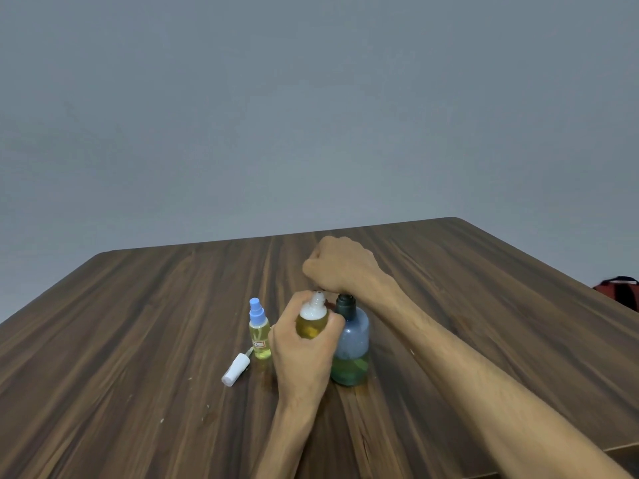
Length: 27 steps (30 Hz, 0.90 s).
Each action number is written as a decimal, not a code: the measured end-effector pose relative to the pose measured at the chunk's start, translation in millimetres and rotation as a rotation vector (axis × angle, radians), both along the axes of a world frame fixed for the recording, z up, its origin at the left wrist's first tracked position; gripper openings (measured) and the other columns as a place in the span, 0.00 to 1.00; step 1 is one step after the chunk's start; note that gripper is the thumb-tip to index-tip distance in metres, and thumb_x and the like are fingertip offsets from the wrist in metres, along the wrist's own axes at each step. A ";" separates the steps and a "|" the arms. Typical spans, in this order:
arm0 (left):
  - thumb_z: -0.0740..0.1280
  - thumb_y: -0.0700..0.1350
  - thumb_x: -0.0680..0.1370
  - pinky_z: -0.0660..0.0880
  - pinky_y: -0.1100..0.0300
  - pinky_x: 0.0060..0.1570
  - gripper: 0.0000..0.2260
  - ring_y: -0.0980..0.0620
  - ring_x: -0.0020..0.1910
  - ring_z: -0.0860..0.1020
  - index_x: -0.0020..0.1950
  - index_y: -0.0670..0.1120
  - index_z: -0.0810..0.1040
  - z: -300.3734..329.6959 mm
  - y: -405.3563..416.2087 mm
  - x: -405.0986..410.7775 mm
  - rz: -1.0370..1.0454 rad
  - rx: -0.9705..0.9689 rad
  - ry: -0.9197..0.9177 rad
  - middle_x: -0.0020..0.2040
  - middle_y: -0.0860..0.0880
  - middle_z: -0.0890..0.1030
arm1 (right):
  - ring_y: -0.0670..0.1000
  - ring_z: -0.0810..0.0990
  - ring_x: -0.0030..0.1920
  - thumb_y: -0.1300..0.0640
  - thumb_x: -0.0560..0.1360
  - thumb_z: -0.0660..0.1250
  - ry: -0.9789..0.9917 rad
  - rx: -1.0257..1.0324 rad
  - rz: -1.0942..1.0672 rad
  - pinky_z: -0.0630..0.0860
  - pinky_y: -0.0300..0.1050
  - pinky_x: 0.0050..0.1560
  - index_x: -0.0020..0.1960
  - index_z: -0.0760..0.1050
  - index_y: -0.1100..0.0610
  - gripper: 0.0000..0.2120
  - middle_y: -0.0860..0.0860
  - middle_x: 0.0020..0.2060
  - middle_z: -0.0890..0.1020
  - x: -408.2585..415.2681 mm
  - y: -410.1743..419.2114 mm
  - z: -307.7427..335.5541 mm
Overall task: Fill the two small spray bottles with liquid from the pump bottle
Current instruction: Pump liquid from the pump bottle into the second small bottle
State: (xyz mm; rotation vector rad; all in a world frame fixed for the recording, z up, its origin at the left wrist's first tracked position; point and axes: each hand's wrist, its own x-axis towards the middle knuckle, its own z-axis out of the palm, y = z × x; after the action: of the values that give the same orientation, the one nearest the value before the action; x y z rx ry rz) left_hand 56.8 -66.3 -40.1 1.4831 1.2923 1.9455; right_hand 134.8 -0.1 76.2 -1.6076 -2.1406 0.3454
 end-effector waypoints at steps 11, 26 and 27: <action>0.73 0.31 0.74 0.78 0.50 0.39 0.10 0.44 0.38 0.79 0.44 0.47 0.81 1.0 1.4 0.8 -0.003 0.011 0.001 0.36 0.48 0.80 | 0.51 0.71 0.31 0.57 0.73 0.62 -0.021 -0.026 -0.009 0.65 0.45 0.34 0.32 0.68 0.54 0.11 0.49 0.30 0.74 -1.1 -0.1 -3.2; 0.73 0.32 0.74 0.78 0.50 0.39 0.10 0.44 0.39 0.79 0.45 0.47 0.81 1.2 -1.1 0.8 -0.004 0.008 0.004 0.37 0.49 0.80 | 0.50 0.67 0.30 0.57 0.73 0.62 0.037 0.007 0.000 0.64 0.45 0.33 0.31 0.65 0.54 0.13 0.48 0.28 0.71 1.0 -0.6 -0.4; 0.74 0.33 0.74 0.78 0.49 0.39 0.09 0.44 0.39 0.79 0.45 0.47 0.81 1.7 -0.5 0.7 -0.006 0.010 0.003 0.36 0.48 0.80 | 0.50 0.68 0.30 0.57 0.74 0.62 0.028 -0.022 -0.008 0.64 0.45 0.33 0.31 0.66 0.54 0.13 0.48 0.29 0.72 0.7 -0.3 -2.8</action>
State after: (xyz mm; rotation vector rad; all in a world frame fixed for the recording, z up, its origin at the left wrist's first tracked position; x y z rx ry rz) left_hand 57.6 -66.8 -38.4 1.4935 1.2799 1.9492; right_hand 135.5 -0.4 73.4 -1.6135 -2.1164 0.3882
